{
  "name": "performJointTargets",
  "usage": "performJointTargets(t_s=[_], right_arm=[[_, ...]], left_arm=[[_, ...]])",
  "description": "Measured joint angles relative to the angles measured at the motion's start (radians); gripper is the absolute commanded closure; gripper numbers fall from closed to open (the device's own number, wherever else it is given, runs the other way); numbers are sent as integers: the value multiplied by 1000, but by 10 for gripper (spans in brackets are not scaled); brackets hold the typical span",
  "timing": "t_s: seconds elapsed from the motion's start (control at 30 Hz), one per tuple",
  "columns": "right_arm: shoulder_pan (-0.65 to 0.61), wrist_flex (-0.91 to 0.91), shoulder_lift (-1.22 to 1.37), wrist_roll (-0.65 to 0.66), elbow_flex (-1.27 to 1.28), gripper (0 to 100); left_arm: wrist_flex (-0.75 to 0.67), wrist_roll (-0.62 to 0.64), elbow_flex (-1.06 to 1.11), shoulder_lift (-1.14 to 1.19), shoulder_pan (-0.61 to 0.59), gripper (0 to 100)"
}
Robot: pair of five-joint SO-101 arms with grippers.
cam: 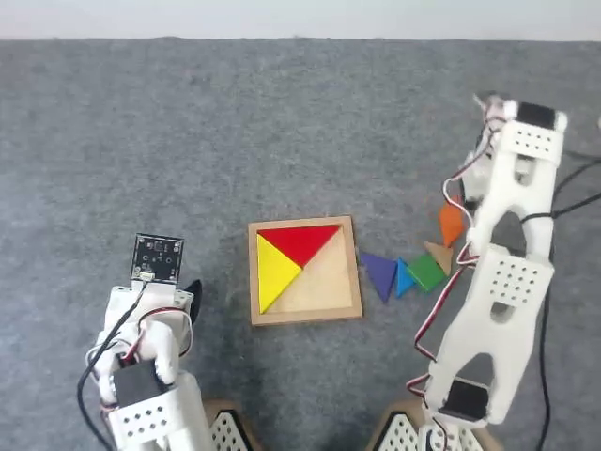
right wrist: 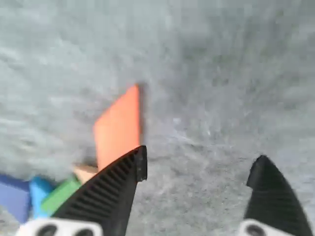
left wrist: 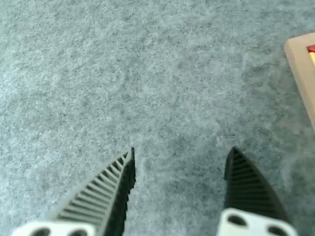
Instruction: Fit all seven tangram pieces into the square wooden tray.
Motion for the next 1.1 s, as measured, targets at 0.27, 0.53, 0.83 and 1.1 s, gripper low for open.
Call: performJointTargets(t_s=[0.27,0.53,0.83,1.1], right_arm=[[-129,-25,-114,98,281,750],[-126,-121,-8,135,296,713],[-114,-135,31,152,290,900],[-101,-133,31,146,282,909]], left_arm=[[0,0,0,0,0,719],[0,0,0,0,0,719],[0,0,0,0,0,719],[0,0,0,0,0,719]])
